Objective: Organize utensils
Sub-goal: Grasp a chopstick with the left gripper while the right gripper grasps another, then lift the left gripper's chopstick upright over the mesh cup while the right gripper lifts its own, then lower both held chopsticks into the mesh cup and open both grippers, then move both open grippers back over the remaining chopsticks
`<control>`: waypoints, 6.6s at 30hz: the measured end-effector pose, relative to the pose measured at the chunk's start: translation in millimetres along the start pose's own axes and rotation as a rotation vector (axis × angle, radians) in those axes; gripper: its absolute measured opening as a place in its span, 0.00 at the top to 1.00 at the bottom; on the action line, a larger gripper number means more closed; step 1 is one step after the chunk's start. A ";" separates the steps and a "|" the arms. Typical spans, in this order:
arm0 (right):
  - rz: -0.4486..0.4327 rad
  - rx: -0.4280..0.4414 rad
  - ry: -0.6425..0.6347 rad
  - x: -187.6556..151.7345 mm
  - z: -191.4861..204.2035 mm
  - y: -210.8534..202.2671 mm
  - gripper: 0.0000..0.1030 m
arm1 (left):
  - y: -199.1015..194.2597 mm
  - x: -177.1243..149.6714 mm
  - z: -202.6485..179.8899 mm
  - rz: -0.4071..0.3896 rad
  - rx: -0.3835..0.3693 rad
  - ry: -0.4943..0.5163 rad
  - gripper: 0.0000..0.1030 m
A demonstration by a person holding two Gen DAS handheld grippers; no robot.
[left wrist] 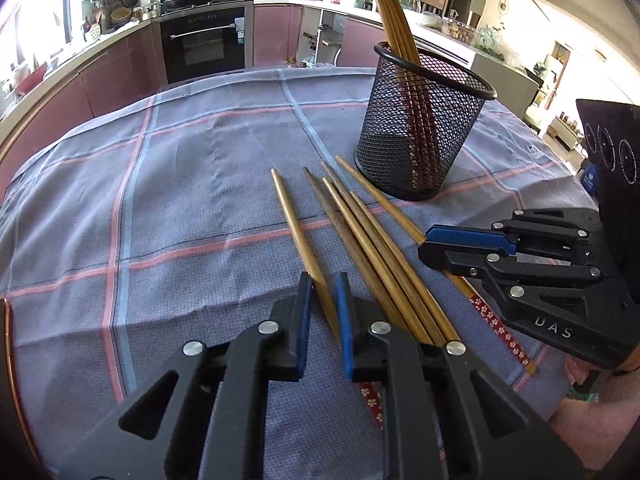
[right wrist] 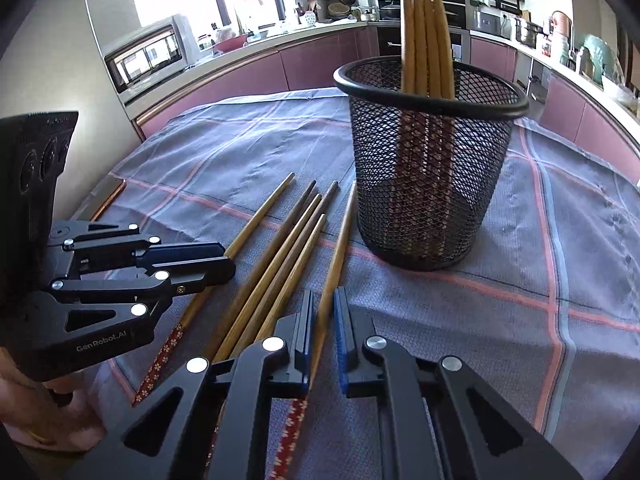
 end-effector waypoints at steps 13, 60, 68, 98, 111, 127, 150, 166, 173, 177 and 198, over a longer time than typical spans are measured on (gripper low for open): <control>-0.012 0.098 -0.012 -2.5 9.1 -16.1 0.95 | -15.9 -4.4 -9.6 -0.023 -0.053 -0.001 0.92; -0.297 0.122 0.008 61.3 -19.8 -109.6 0.94 | -104.5 67.2 -14.2 -0.238 -0.184 0.041 0.93; -0.357 0.118 -0.003 83.9 -23.8 -128.4 0.94 | -129.3 89.3 -10.8 -0.310 -0.199 0.032 0.93; -0.522 0.069 -0.036 175.4 -32.3 -155.3 0.94 | -164.1 199.0 -33.3 -0.504 -0.207 0.048 0.93; -0.410 0.003 -0.033 165.2 -46.4 -102.4 0.94 | -124.6 179.4 -54.3 -0.360 -0.181 0.106 0.93; -0.211 -0.006 0.008 144.3 -62.2 -53.4 0.94 | -67.9 178.1 -52.5 -0.195 -0.178 0.129 0.93; -0.317 0.062 0.008 130.5 -43.8 -94.3 0.72 | -88.0 161.6 -23.5 -0.303 -0.096 0.084 0.68; -0.158 0.148 -0.068 34.7 9.5 -71.9 0.63 | -63.3 49.7 -0.4 -0.164 -0.086 0.027 0.62; -0.032 0.136 -0.017 -7.6 8.3 -35.4 0.63 | -39.6 18.8 -10.5 -0.083 -0.093 0.026 0.62; -0.020 0.114 -0.017 -14.9 5.2 -31.7 0.63 | -29.8 8.4 -14.3 -0.059 -0.093 0.025 0.62; 0.005 0.041 -0.063 -17.8 7.8 -18.2 0.70 | -12.9 -5.9 -18.8 -0.014 -0.079 0.033 0.61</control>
Point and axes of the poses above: each gripper's, at about its wrist camera, not at the fingertips, and y roughly the way its jaws point, z to its left, x to its top, the point moved 10 cm from there along y, roughly the way its jaws point, and after that the axes turned 6 degrees about y, right-handed, at the moved point
